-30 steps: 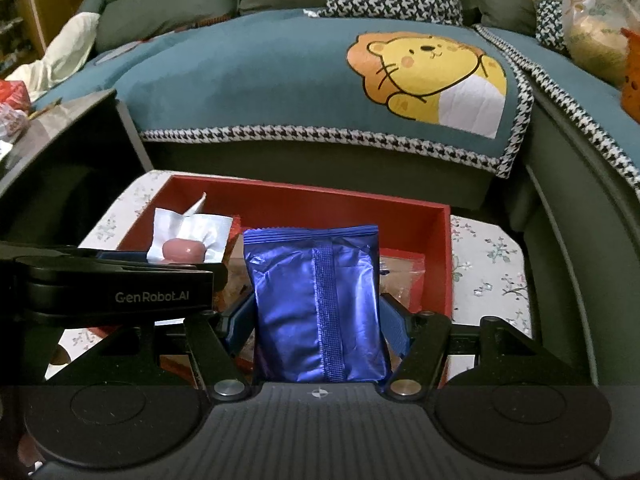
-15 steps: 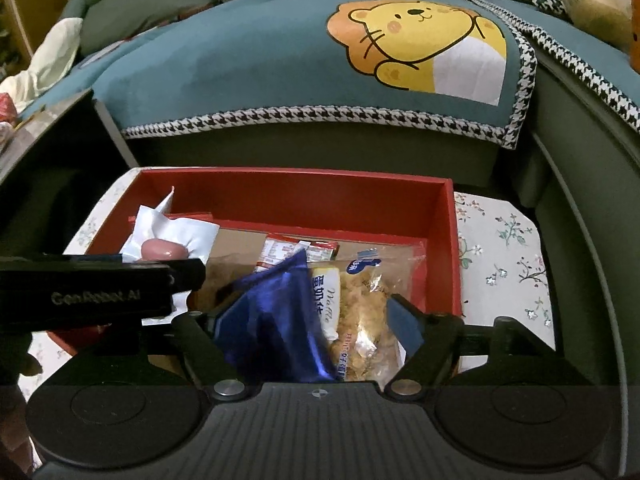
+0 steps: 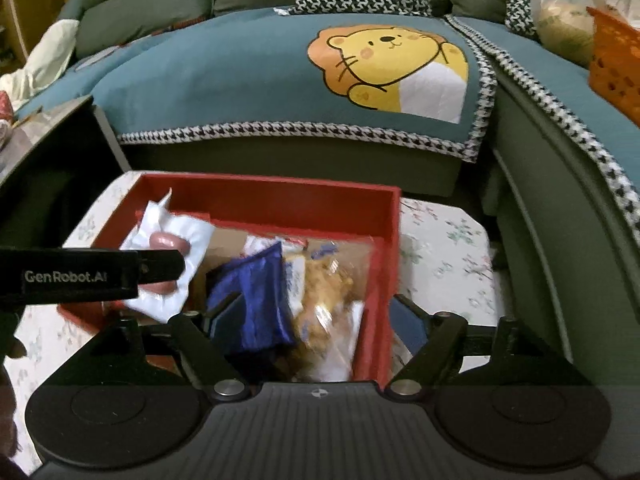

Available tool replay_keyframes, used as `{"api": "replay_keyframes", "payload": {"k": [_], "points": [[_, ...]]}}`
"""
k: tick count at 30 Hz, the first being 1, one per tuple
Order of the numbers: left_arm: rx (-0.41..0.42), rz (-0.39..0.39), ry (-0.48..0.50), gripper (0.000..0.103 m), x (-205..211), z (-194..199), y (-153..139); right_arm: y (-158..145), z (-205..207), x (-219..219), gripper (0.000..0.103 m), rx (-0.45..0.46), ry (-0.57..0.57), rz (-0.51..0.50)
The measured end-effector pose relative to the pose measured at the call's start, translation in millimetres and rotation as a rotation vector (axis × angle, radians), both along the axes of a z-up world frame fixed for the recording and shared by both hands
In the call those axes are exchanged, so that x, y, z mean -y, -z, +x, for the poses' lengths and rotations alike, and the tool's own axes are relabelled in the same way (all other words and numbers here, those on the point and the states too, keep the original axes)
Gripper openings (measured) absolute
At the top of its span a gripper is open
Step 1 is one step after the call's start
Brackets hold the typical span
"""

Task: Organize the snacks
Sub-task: 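Lower both packs into the red box and open both tools, then move the left tool to the gold foil pouch while the right tool reaches the Kaprons wafer pack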

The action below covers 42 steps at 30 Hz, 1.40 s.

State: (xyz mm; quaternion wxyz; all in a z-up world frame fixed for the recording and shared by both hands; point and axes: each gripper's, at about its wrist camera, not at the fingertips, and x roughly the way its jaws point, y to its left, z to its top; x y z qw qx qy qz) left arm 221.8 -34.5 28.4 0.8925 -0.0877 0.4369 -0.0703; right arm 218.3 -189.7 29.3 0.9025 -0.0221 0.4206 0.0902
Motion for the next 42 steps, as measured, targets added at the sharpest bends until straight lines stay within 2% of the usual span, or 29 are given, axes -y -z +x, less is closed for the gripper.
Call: {"api": "replay_keyframes", "payload": {"k": [11,23,26,27,28,30,35,39,42], "points": [[-0.044,-0.017,0.099,0.103,28,-53,7,19,-55,43,0.085,-0.104,0.090,-0.017],[-0.130,0.010,0.147,0.103,43,-77,33,58,-43,25,0.085,-0.228,0.034,-0.034],[-0.157,-0.005,0.160,0.103,42,-81,39,66,-39,22,0.081,-0.252,0.022,-0.052],[-0.169,-0.012,0.166,0.103,42,-84,41,71,-38,21,0.074,-0.268,0.020,-0.071],[-0.176,-0.013,0.174,0.103,43,-87,44,76,-37,22,0.071,-0.285,0.019,-0.081],[-0.185,-0.002,0.193,0.103,49,-95,48,75,-39,20,0.066,-0.274,0.009,-0.107],[-0.245,-0.015,0.249,0.103,76,-109,65,71,-48,33,0.065,-0.267,0.012,-0.109],[-0.258,-0.048,0.241,0.103,101,-113,70,59,-53,53,0.065,-0.233,0.051,-0.079],[-0.260,-0.044,0.214,0.103,118,-113,74,53,-55,66,0.065,-0.215,0.071,-0.053]]}}
